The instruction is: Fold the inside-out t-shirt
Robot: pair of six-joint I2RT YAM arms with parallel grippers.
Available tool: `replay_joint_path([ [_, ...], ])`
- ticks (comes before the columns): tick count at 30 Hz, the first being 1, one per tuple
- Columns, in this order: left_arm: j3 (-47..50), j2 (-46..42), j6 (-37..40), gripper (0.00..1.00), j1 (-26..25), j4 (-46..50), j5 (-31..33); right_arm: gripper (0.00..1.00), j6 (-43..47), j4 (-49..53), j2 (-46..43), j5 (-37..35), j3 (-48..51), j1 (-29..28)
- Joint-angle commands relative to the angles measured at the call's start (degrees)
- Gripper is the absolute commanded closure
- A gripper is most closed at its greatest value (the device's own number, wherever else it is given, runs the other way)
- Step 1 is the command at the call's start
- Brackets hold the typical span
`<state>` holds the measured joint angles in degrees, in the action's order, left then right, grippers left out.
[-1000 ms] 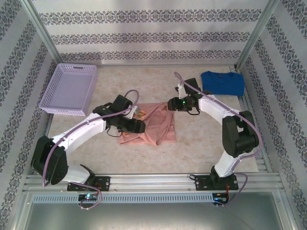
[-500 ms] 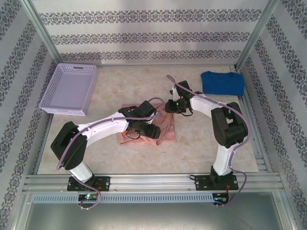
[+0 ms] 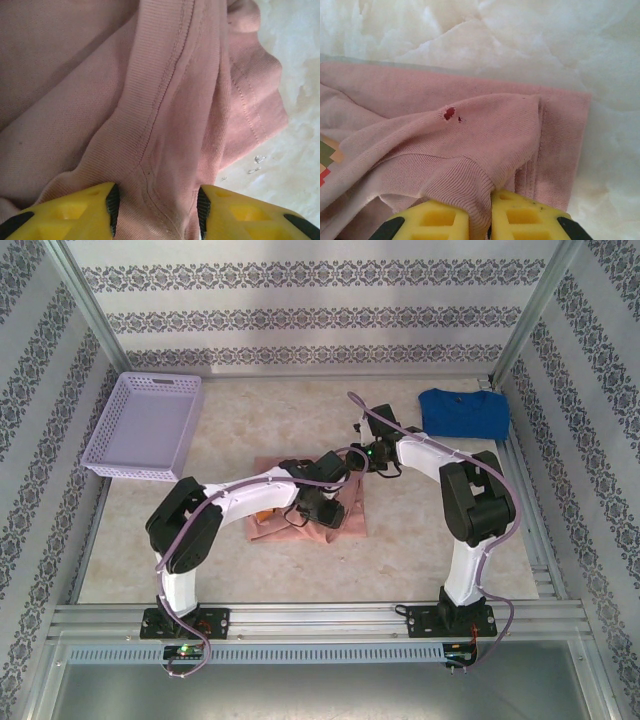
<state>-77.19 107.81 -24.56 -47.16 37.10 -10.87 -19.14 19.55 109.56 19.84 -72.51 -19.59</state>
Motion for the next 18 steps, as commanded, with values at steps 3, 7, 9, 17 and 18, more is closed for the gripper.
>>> replay_joint_path([
  [3, -1.1, 0.8, 0.2, 0.63, -1.4, 2.2, 3.3, 0.85, 1.0, 1.0, 1.6, 0.5, -1.8, 0.8],
  [7, -0.4, 0.8, -0.4, 0.77, -1.4, 0.4, 2.9, 0.86, 1.0, 1.0, 1.9, 0.6, -1.9, 0.9],
  [9, -0.3, 0.5, -0.3, 0.83, -1.6, -0.6, 2.9, 0.87, 0.9, 0.9, 1.9, 0.7, -2.2, 1.0],
  [17, 0.6, -3.4, 3.5, 1.0, -3.7, -6.2, 2.3, 0.89, 1.2, 3.4, 2.8, 1.1, -5.2, 2.3],
  [18, 0.3, -3.6, 4.2, 1.0, -4.2, -6.5, 2.3, 0.9, 1.3, 3.8, 3.1, 1.3, -5.7, 2.5],
])
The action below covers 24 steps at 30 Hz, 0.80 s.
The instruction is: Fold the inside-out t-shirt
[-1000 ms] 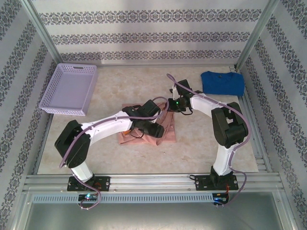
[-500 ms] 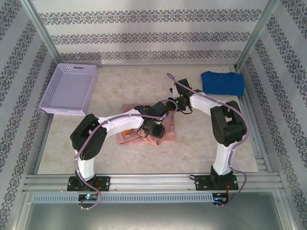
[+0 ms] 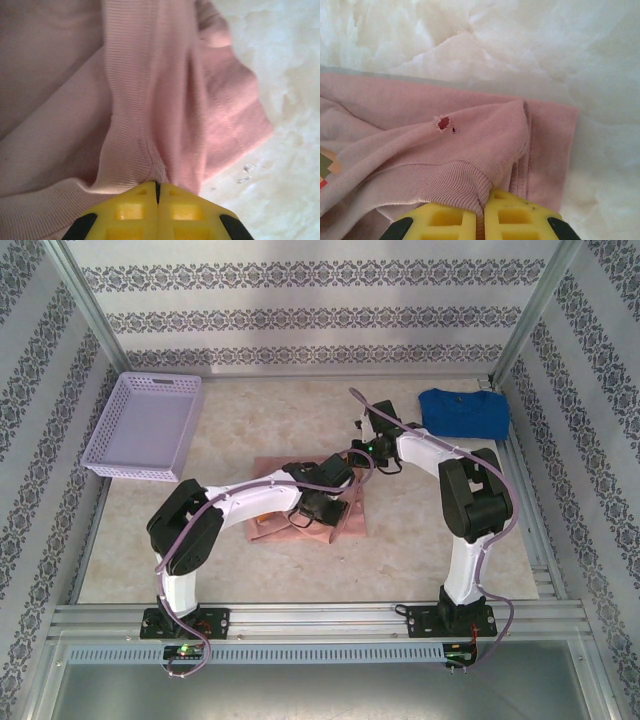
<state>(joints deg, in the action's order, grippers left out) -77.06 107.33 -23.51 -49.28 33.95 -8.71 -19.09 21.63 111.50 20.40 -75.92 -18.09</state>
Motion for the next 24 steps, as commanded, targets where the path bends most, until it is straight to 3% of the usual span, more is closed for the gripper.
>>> replay_joint_path([
  [1, -0.1, -3.3, 4.0, 1.0, -2.7, -3.8, 0.0, 0.9, 1.2, 1.9, 1.5, 1.0, -2.7, 1.3],
  [7, -3.9, -1.3, 7.8, 1.0, -5.9, -5.3, -0.4, 0.9, 1.6, 4.1, 4.5, 2.4, -7.0, 2.8],
  [13, -9.0, 3.6, 8.8, 0.98, -7.5, -6.9, 0.1, 0.83, 2.6, 7.0, 10.2, 6.7, -12.4, 5.0],
  [19, -15.5, 8.0, 7.6, 0.71, -7.7, -7.5, 4.2, 0.69, 4.3, 10.4, 13.4, 8.6, -17.5, 6.7],
  [24, -15.5, 5.0, 7.8, 0.51, -7.8, -8.6, 5.1, 0.6, 4.5, 11.9, 10.2, 9.9, -18.4, 10.0],
])
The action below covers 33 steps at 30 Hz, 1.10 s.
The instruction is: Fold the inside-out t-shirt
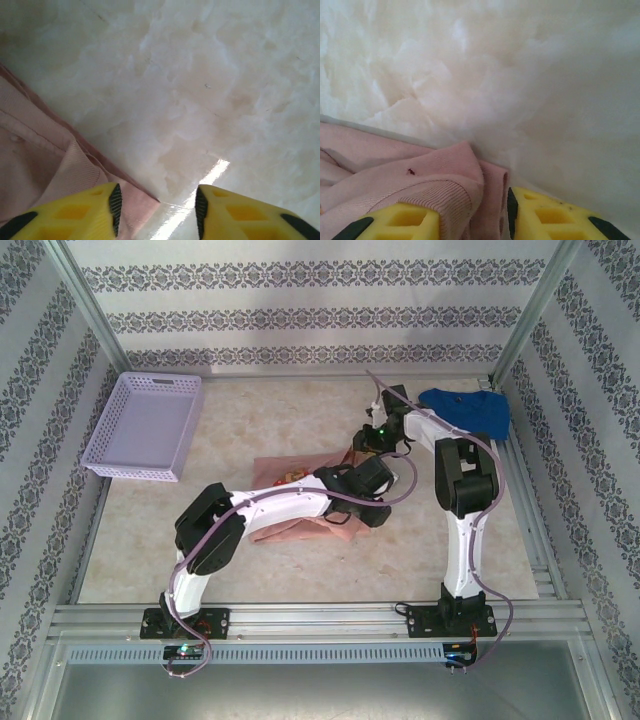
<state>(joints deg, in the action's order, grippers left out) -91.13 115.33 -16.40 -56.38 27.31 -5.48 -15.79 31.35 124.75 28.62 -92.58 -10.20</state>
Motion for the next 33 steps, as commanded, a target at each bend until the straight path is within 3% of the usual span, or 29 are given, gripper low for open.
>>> replay_joint_path([
  [1, -0.5, -4.6, 0.9, 0.5, -0.5, -1.9, 2.2, 0.58, 1.2, 2.5, -4.4, 1.7, -0.7, 2.5],
  [6, 11.6, -17.2, 0.0, 0.44, 0.6, -2.0, 5.8, 0.49, 1.0, -0.1, -17.2, 2.2, 13.3, 2.8],
  [11, 24.3, -28.8, -3.5, 0.41, 5.0, 0.4, 6.1, 0.37, -0.8, -3.4, -29.4, 3.0, 27.6, 1.0],
  [16, 31.1, -36.2, -7.0, 0.38, 11.1, 3.8, 4.3, 0.36, -3.6, -3.5, -35.8, 0.2, 36.1, -3.7],
  [20, 34.0, -38.2, -8.9, 0.38, 14.9, 5.6, 2.0, 0.41, -9.3, -8.4, -38.9, 0.4, 43.5, -6.9],
  [26, 35.0, -38.0, -8.6, 0.38, 15.3, 9.8, 2.1, 0.44, -12.7, -11.2, -39.4, -0.6, 48.3, -10.4],
  [33, 37.3, -37.7, -9.3, 0.38, 15.4, 12.1, 3.6, 0.67, -13.3, -14.2, -38.0, -0.4, 46.8, -11.9],
])
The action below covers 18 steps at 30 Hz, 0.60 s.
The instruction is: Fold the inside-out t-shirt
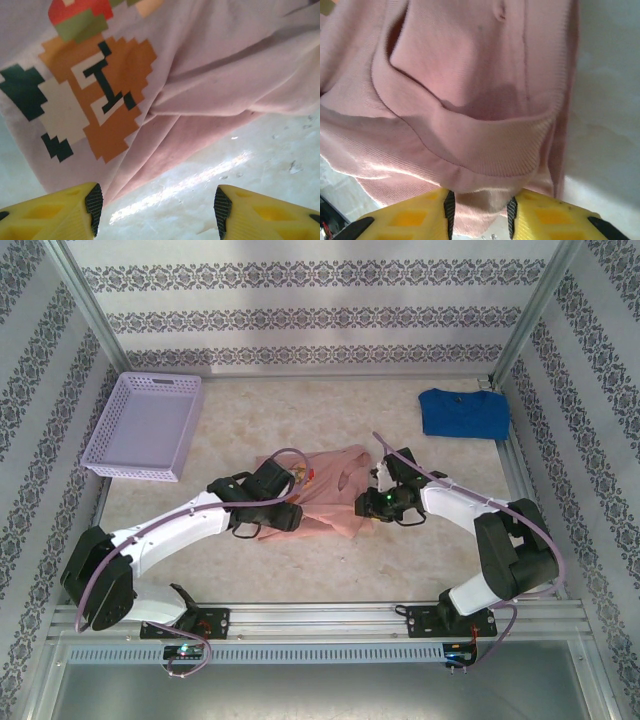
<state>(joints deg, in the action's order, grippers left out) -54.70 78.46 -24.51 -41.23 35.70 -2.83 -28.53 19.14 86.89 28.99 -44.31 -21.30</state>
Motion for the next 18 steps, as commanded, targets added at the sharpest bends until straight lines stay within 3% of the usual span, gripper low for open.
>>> replay_joint_path([
  [1, 1.1, -0.7, -1.2, 0.38, 0.3, 4.0, 1.1, 0.69, -0.2, -1.5, -0.2, -1.2, -1.9, -0.7],
  [11, 1.5, 1.5, 0.3, 0.38, 0.3, 5.0, 2.7, 0.97, 4.2, 5.3, -2.3, -1.2, -5.0, 1.3],
  [18, 0.6, 4.9, 2.0, 0.38, 0.3, 6.7, 5.2, 0.96, 9.8, 14.6, -1.8, -3.0, -10.3, 5.7],
])
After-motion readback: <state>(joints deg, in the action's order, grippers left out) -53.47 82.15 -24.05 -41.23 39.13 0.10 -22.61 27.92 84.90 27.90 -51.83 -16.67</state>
